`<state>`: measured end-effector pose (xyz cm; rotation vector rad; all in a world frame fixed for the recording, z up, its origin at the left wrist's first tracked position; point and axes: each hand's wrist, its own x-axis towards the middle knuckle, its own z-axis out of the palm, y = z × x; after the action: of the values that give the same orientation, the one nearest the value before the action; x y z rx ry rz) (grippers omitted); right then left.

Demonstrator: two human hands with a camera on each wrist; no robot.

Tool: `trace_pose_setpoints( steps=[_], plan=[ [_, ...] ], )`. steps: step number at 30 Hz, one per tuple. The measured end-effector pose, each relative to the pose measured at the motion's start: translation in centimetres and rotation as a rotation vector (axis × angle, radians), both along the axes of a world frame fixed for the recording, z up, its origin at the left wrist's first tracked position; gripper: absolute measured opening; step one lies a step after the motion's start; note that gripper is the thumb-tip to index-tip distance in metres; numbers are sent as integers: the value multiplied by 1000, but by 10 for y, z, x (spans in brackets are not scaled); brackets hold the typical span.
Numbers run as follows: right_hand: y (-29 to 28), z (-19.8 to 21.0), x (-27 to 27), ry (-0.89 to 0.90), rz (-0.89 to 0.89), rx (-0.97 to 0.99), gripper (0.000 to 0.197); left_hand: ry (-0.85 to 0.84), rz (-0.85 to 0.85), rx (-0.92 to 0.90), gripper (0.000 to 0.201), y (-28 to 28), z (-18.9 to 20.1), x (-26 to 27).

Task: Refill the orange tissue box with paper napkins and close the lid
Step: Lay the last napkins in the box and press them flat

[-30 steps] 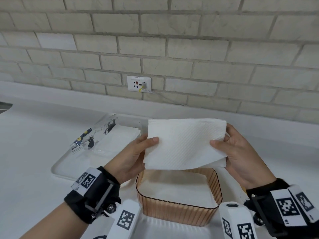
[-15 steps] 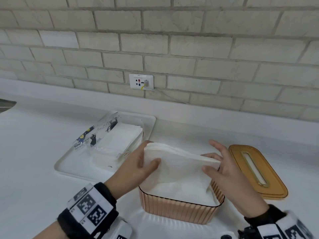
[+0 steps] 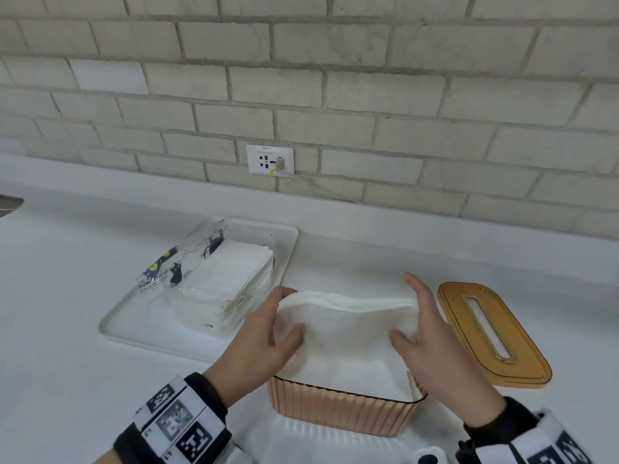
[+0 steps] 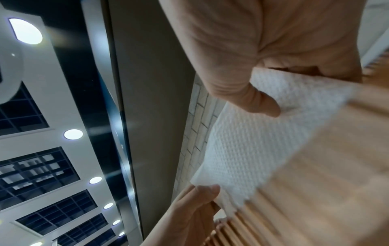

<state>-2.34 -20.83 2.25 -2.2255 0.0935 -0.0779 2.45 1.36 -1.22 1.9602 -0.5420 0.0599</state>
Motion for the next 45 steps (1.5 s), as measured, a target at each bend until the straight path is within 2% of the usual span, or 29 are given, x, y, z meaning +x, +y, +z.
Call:
trace_pose_setpoints(
  steps=[4,8,11,13,16,18,22,27,30,34,36,38,40,43,45],
  plan=[
    [2,5,-4,-19,-10,27,68,-24,28,-19,26,2,-4,-2],
    [0,11,-3,-70,-58,86,69,-45,34,-89,29,2,6,1],
    [-1,5,-4,3,-48,54,71,15,26,-41,28,2,2,2],
    [-3,1,-1,17,-56,76,71,-3,68,-4,28,0,2,2],
    [-7,4,3,19,-85,119,76,-23,138,-14,40,-7,10,7],
    [-10,7,5,74,-70,61,80,24,134,69,50,-9,14,14],
    [0,10,2,272,89,-220,83,49,98,504,64,-12,15,23],
    [13,8,4,278,114,-473,80,-120,71,875,66,-19,17,19],
    [11,5,2,174,138,-560,73,-150,77,919,59,-19,19,16],
    [2,17,-7,20,158,-675,58,-434,91,919,60,-12,21,11],
    [4,27,-10,-10,232,-661,54,-348,-5,897,56,-12,29,10],
    [8,31,-8,22,344,-622,55,-101,-155,846,57,-8,33,14],
    [10,26,0,109,423,-671,59,78,-261,837,63,-7,37,22],
    [6,9,14,265,437,-751,63,178,-299,1015,67,-10,35,27],
    [5,0,17,323,431,-730,63,153,-299,1105,64,-16,31,28]
  ],
)
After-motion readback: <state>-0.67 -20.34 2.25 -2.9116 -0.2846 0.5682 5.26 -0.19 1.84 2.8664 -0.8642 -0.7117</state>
